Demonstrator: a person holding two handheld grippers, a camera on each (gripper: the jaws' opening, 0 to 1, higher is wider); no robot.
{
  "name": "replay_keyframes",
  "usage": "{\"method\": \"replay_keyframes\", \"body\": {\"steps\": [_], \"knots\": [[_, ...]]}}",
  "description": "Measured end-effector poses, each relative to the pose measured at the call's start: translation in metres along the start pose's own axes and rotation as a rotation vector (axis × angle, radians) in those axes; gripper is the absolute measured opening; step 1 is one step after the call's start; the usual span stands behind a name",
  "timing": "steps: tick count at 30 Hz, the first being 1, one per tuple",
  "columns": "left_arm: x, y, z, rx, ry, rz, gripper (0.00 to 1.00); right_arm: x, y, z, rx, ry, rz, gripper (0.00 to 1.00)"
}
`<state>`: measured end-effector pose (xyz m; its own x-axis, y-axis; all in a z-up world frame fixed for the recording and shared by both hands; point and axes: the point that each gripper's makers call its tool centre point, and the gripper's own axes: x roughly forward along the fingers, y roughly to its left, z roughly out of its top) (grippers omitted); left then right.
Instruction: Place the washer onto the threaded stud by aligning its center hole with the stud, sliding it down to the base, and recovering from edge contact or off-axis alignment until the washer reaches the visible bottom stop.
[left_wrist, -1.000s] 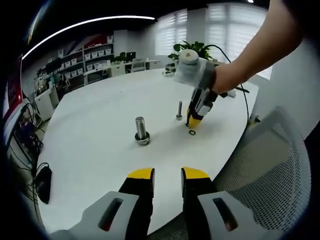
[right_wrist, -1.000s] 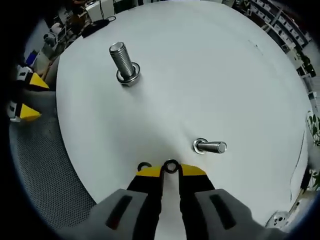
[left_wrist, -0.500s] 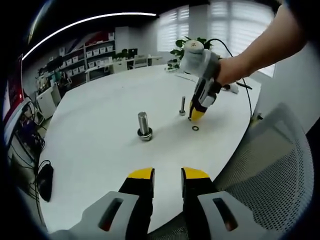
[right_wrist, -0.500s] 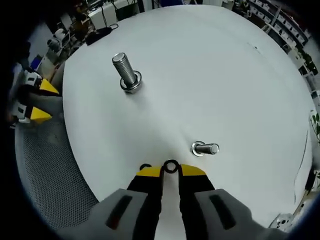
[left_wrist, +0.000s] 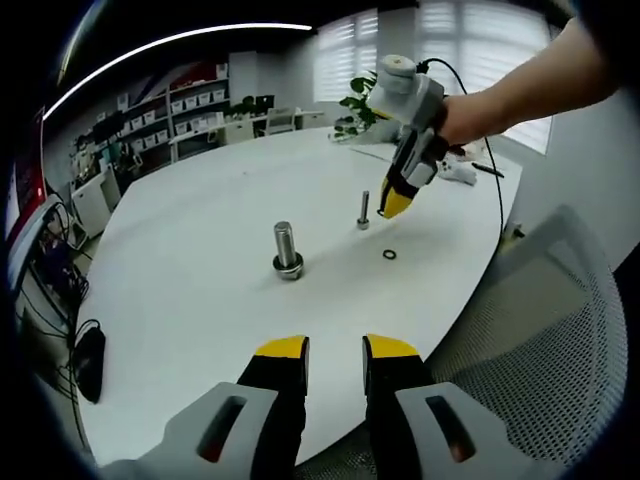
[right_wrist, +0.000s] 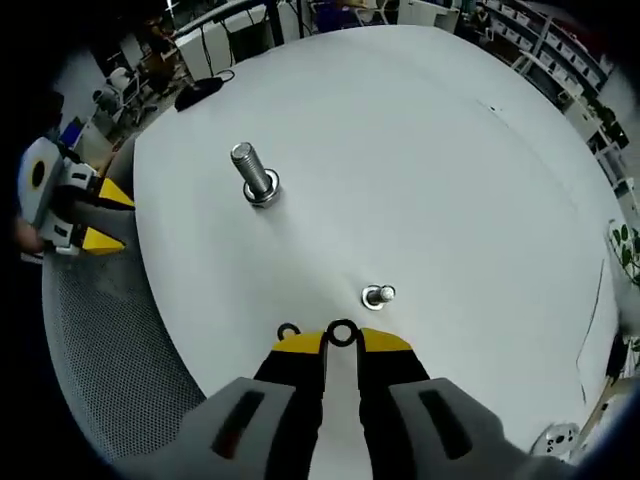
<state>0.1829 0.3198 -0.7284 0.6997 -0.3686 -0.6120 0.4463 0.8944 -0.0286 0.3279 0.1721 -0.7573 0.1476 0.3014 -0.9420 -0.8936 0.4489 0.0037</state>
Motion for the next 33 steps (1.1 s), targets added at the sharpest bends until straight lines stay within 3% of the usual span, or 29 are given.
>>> {"method": "replay_keyframes", "body": {"steps": [18,33], "knots": [[-0.001,-0.002,0.004,-0.001,-0.022,-0.014,0.19,-0.018,-0.014,0.027,-0.022,-0.049,-0.073,0.13],[-0.002,-0.005,0.004,0.007,-0.024,-0.028,0.19,-0.009,-0.023,0.027,0.005,-0.014,-0.088,0.13]]}}
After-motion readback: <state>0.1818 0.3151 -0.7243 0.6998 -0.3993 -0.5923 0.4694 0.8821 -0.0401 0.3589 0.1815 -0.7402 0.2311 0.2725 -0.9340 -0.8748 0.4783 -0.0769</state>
